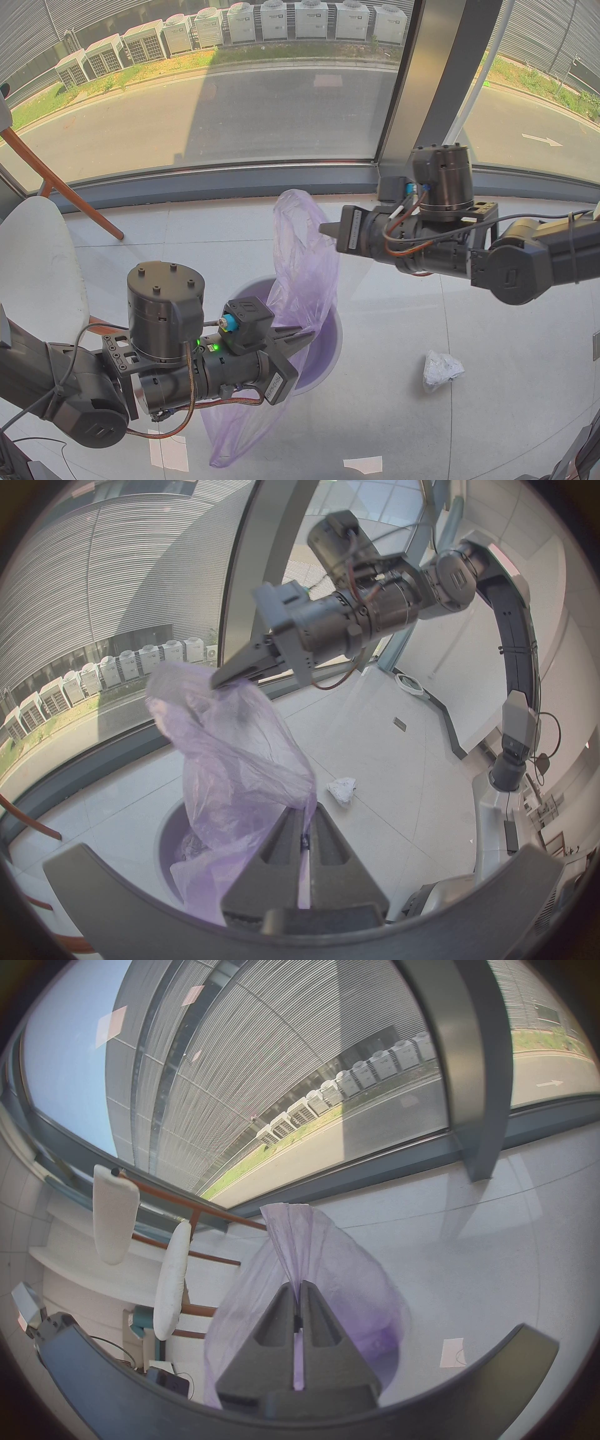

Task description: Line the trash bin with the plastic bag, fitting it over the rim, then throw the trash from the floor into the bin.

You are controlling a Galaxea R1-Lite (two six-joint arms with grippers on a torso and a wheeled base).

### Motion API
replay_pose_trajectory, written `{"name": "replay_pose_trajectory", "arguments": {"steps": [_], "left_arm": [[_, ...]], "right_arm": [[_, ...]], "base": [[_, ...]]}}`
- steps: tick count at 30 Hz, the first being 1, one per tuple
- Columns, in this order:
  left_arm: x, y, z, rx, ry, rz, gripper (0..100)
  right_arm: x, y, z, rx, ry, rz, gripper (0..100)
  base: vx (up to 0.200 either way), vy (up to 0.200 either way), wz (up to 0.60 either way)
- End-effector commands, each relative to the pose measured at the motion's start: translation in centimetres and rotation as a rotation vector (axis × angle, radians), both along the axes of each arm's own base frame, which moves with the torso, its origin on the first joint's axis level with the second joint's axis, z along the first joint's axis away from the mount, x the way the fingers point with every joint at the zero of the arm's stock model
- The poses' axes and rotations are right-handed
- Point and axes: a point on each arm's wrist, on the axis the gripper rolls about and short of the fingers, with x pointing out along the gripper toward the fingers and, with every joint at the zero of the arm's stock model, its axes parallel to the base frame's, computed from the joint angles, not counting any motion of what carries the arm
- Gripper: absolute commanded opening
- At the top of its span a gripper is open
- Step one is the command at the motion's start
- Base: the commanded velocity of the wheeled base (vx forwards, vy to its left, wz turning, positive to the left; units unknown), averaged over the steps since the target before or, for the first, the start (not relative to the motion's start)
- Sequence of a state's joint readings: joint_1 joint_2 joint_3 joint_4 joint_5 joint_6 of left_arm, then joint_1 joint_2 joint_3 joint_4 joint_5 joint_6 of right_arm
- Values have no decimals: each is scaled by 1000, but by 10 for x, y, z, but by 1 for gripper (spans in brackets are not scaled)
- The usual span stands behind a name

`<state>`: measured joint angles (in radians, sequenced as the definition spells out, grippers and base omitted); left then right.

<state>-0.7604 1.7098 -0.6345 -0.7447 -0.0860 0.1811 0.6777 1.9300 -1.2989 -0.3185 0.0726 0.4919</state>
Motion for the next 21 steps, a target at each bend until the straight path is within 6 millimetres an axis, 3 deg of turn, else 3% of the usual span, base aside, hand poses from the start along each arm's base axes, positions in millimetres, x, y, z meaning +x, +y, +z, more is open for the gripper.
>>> {"name": "replay_pose_trajectory", "arguments": {"steps": [1, 3, 4, 7, 11, 13, 21], "left_arm": [[-2, 4, 5, -29, 11, 17, 0], [-2, 5, 4, -31, 16, 22, 0], [-2, 5, 2, -38, 40, 34, 0], [-1, 4, 0, -37, 49, 57, 0], [4, 1, -6, -15, 62, 75, 0], [7, -2, -19, 20, 96, 83, 0], [33, -26, -39, 61, 107, 134, 0]], "right_arm": [[-7, -40, 14, 16, -8, -70, 0], [-8, -44, 12, 11, -3, -79, 0], [-11, -58, 3, -14, 27, -105, 0], [-14, -64, -9, -40, 61, -117, 0], [-15, -64, -14, -34, 55, -113, 0], [-14, -63, -18, -25, 45, -114, 0], [3, -74, -62, -22, 34, -166, 0]], "base": [[0, 0, 0], [0, 0, 0], [0, 0, 0], [0, 0, 0], [0, 0, 0], [0, 0, 0], [0, 0, 0]]}}
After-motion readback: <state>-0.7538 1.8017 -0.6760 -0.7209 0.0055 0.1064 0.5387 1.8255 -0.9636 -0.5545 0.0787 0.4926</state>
